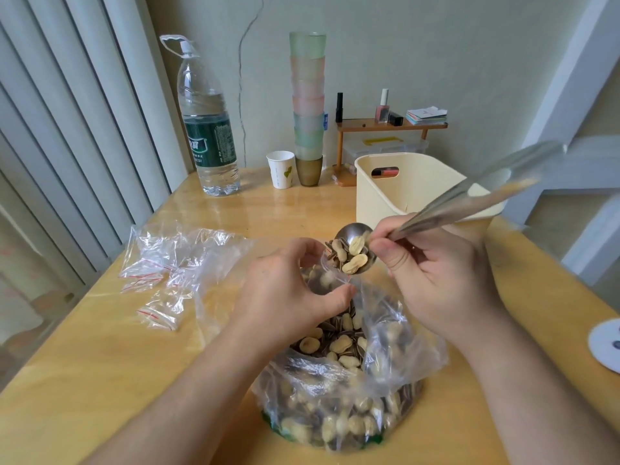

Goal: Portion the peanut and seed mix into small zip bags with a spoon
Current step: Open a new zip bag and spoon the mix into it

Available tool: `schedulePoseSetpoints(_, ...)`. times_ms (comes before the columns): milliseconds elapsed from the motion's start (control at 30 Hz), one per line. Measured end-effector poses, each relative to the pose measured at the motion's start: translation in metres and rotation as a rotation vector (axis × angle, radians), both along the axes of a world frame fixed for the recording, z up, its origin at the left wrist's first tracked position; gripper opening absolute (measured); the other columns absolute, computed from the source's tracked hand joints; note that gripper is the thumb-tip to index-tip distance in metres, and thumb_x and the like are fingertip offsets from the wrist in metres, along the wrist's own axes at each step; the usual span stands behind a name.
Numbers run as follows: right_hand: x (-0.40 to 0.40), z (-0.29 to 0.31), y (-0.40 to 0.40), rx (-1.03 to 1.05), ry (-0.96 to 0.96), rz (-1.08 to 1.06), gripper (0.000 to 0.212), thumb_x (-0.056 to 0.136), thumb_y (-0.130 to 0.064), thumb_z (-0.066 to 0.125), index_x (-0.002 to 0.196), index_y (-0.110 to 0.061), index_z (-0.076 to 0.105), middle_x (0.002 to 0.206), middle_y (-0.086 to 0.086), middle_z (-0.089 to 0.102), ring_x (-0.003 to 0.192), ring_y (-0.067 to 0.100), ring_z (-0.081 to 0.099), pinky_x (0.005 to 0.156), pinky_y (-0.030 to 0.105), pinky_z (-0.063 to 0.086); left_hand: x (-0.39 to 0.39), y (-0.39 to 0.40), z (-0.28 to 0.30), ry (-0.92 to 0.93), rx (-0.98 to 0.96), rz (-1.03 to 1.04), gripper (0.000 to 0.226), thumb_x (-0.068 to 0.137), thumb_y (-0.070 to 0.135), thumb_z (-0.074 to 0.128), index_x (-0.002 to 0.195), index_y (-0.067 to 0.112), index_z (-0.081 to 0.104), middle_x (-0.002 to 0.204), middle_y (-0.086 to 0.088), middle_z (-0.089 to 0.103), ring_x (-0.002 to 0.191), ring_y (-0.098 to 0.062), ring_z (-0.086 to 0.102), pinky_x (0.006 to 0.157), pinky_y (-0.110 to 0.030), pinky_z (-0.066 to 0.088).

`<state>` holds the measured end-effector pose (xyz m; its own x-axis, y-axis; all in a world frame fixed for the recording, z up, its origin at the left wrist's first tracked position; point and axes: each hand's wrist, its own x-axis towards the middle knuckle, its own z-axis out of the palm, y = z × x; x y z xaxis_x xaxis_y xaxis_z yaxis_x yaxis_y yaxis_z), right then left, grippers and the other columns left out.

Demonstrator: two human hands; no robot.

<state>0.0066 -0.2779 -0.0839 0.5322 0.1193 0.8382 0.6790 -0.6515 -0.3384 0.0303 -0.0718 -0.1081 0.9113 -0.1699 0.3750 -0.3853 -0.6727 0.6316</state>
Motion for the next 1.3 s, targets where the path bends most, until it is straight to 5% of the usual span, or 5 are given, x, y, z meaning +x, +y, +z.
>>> schedulePoseSetpoints(233, 0.004, -0.002, 0.001, -0.085, 0.014, 0.016, 0.018, 0.100, -0.021, 0.067, 0.092, -0.007, 0.077, 0.080, 0.002, 0.067, 0.076, 0.024, 0.064, 0.071, 0.038, 0.049, 0.000, -0.001, -0.001, 0.009, 0.006, 0.007, 0.057, 0.065, 0.068, 0.076, 0.113, 0.039, 0.063, 0.092, 0.024, 0.070, 0.091, 0.009, 0.065, 0.079, -0.018, 0.055)
schedulePoseSetpoints(400, -0.001, -0.001, 0.003, -0.089, 0.002, 0.052, 0.006, 0.091, -0.001, 0.078, 0.093, -0.007, 0.079, 0.083, 0.002, 0.069, 0.076, 0.021, 0.065, 0.068, 0.030, 0.050, 0.002, -0.002, -0.004, 0.010, -0.013, 0.024, 0.064, 0.064, 0.070, 0.076, 0.117, 0.036, 0.065, 0.099, 0.024, 0.070, 0.095, 0.009, 0.065, 0.083, -0.023, 0.057)
schedulePoseSetpoints(1000, 0.002, -0.002, 0.003, 0.050, 0.025, 0.133, 0.017, 0.102, -0.024, 0.063, 0.095, -0.016, 0.075, 0.085, -0.009, 0.063, 0.076, 0.014, 0.063, 0.066, 0.034, 0.051, 0.001, 0.002, -0.003, 0.033, -0.060, 0.036, 0.051, 0.071, 0.058, 0.086, 0.111, 0.037, 0.062, 0.095, 0.027, 0.067, 0.095, 0.016, 0.061, 0.079, -0.010, 0.051)
schedulePoseSetpoints(1167, 0.006, -0.008, -0.001, 0.351, 0.096, 0.045, 0.014, 0.105, -0.041, 0.059, 0.094, -0.043, 0.067, 0.072, -0.003, 0.064, 0.063, 0.024, 0.065, 0.059, 0.051, 0.052, 0.011, 0.015, 0.000, 0.076, -0.273, 0.071, 0.044, 0.071, 0.055, 0.088, 0.104, 0.034, 0.069, 0.085, 0.032, 0.071, 0.081, 0.010, 0.065, 0.078, -0.019, 0.054)
schedulePoseSetpoints(1300, 0.005, -0.011, -0.001, 0.332, 0.215, -0.030, 0.024, 0.102, -0.057, 0.054, 0.094, -0.038, 0.067, 0.069, -0.005, 0.064, 0.060, 0.021, 0.061, 0.060, 0.049, 0.054, 0.019, 0.027, 0.002, 0.156, -0.512, 0.035, 0.054, 0.070, 0.050, 0.093, 0.112, 0.023, 0.072, 0.095, 0.010, 0.081, 0.093, -0.011, 0.077, 0.083, -0.034, 0.058)
